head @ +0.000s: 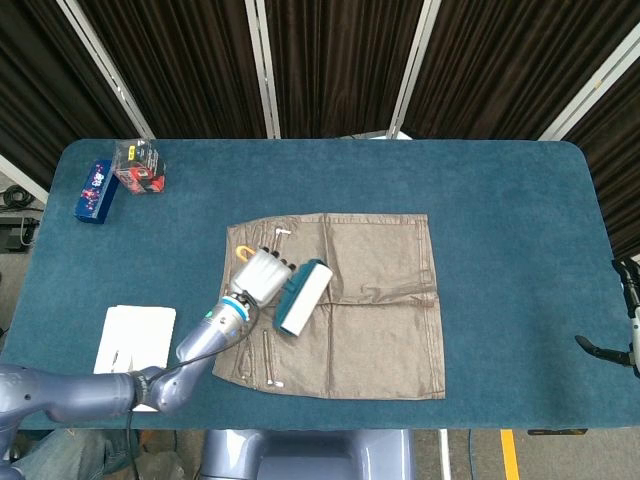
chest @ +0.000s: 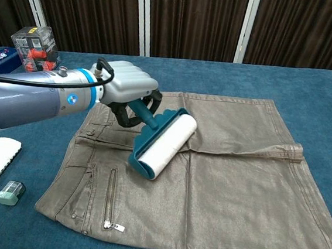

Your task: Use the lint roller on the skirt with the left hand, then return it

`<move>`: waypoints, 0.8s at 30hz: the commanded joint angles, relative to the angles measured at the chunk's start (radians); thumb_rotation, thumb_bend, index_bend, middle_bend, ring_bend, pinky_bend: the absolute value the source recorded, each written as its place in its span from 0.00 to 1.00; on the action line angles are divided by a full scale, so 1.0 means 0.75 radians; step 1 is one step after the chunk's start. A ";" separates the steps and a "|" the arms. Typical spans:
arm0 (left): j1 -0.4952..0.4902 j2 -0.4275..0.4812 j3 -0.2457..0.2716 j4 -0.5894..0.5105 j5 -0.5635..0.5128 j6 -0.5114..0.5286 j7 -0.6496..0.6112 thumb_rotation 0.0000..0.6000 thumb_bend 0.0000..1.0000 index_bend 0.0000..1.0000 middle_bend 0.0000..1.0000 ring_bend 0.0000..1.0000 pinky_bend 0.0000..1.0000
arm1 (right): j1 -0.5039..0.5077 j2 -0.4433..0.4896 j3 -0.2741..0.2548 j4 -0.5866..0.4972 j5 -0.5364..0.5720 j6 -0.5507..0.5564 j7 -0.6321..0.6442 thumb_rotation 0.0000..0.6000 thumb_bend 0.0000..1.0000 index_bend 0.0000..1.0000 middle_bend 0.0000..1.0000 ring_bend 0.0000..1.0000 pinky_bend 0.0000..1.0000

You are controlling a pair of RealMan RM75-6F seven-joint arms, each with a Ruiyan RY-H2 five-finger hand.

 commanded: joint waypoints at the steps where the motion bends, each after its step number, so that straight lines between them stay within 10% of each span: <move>1: -0.054 -0.055 0.001 -0.010 -0.045 0.016 0.069 1.00 0.66 0.65 0.52 0.38 0.42 | -0.001 0.001 0.002 0.002 0.004 -0.001 0.005 1.00 0.00 0.00 0.00 0.00 0.00; 14: -0.234 -0.208 0.003 -0.028 -0.194 0.041 0.278 1.00 0.65 0.66 0.52 0.38 0.43 | -0.010 0.005 0.008 0.019 0.030 -0.004 0.019 1.00 0.00 0.00 0.00 0.00 0.00; 24: -0.235 -0.071 0.077 -0.093 -0.290 0.110 0.338 1.00 0.66 0.66 0.53 0.39 0.43 | -0.012 0.001 0.003 0.012 0.017 0.003 0.003 1.00 0.00 0.00 0.00 0.00 0.00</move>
